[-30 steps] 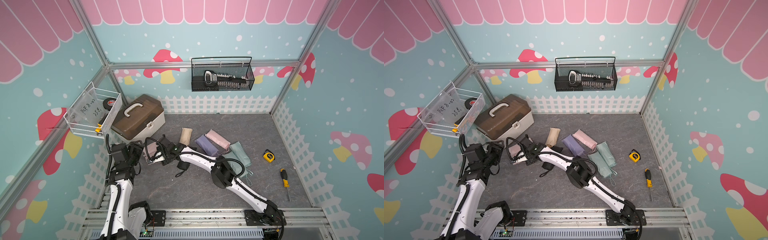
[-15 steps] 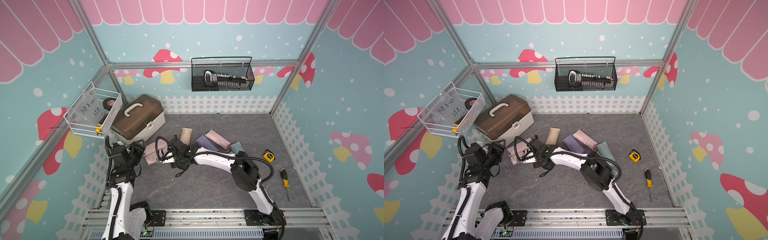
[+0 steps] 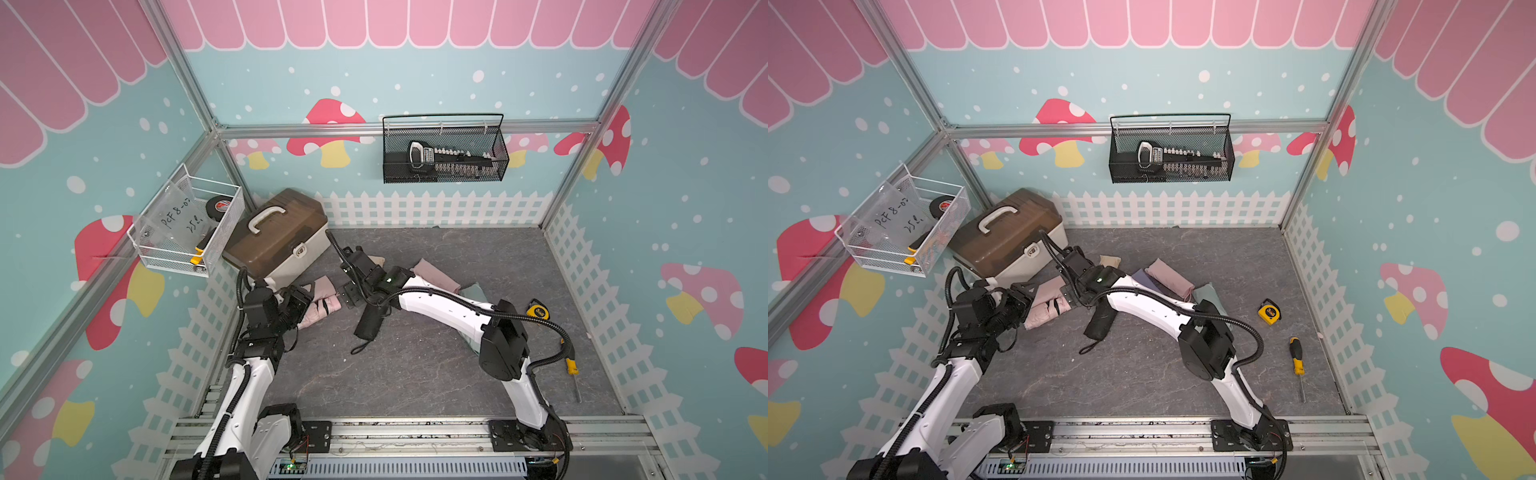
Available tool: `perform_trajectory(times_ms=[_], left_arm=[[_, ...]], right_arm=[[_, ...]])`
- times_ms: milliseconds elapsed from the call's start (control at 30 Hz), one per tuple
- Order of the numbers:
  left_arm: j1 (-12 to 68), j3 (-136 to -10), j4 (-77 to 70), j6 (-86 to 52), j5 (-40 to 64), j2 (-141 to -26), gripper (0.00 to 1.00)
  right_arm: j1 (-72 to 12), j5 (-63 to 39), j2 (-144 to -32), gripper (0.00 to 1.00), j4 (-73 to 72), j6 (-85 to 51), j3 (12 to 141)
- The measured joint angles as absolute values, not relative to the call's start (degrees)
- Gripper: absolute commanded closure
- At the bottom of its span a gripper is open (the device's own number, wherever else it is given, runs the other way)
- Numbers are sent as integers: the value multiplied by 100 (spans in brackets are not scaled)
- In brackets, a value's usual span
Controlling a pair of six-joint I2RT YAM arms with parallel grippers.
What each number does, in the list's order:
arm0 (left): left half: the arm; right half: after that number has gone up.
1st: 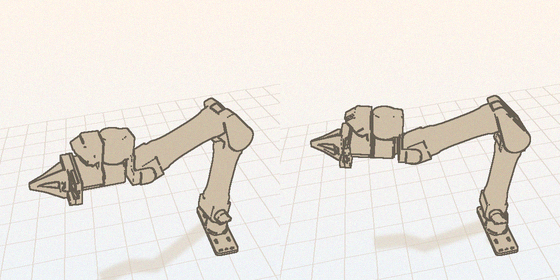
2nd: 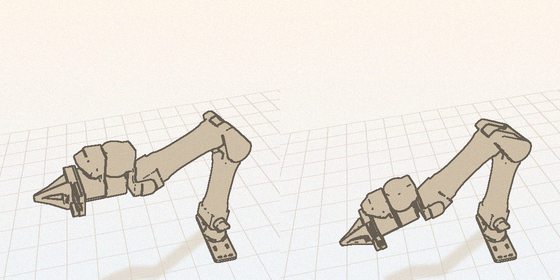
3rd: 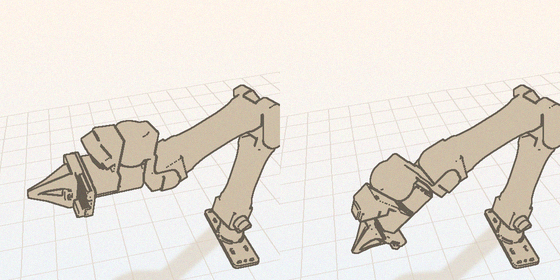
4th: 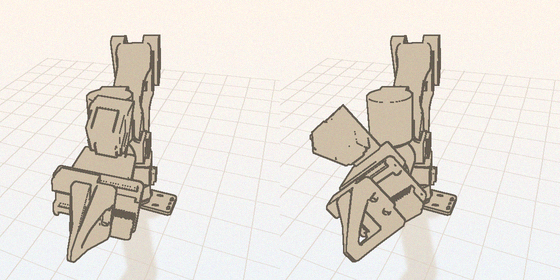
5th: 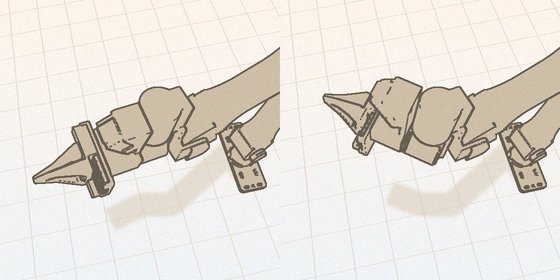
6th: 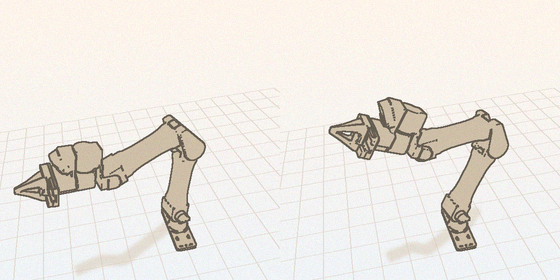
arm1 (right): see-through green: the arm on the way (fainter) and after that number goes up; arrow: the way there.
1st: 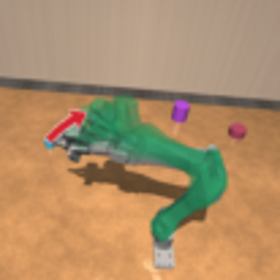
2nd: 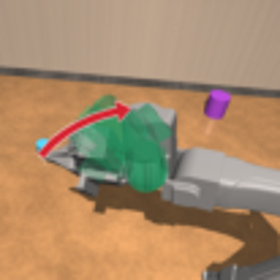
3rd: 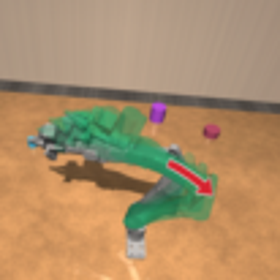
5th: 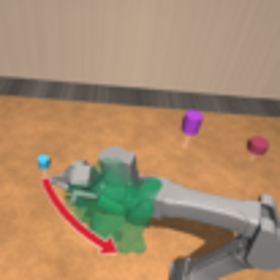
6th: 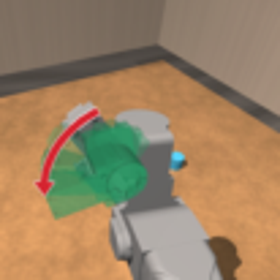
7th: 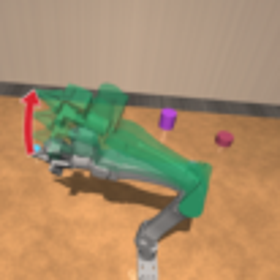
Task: Take umbrellas out of sleeves
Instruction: Place the umbrella at the center of the board, then move the umbrella to the center of the board.
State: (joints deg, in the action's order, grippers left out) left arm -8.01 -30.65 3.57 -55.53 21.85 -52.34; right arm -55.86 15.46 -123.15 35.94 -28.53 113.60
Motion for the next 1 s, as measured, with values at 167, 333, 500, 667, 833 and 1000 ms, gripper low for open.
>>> perform_trajectory(times_ms=[167, 333, 500, 667, 833, 1000], left_arm=[[-801, -3057, 357, -5551, 2226, -5194, 34], [-801, -3000, 353, -5553, 2287, -5142, 34], [-801, -2912, 307, -5577, 2309, -5116, 35], [-801, -2794, 143, -5682, 2329, -5151, 35], [-801, -2788, 12, -5686, 2373, -5277, 35], [-801, -2707, -93, -5686, 2421, -5328, 35]], right_arm=[[-5277, 954, -12621, 13, 3868, -4661, 11467], [-4993, 749, -13128, 14, 4224, -5570, 11745], [-4932, 591, -13533, 15, 4580, -5968, 12077], [-4939, 515, -13791, 18, 4783, -6106, 12344], [-4978, 585, -13802, 24, 4851, -6112, 12140], [-5140, 1002, -13563, 34, 4713, -5811, 11351]])
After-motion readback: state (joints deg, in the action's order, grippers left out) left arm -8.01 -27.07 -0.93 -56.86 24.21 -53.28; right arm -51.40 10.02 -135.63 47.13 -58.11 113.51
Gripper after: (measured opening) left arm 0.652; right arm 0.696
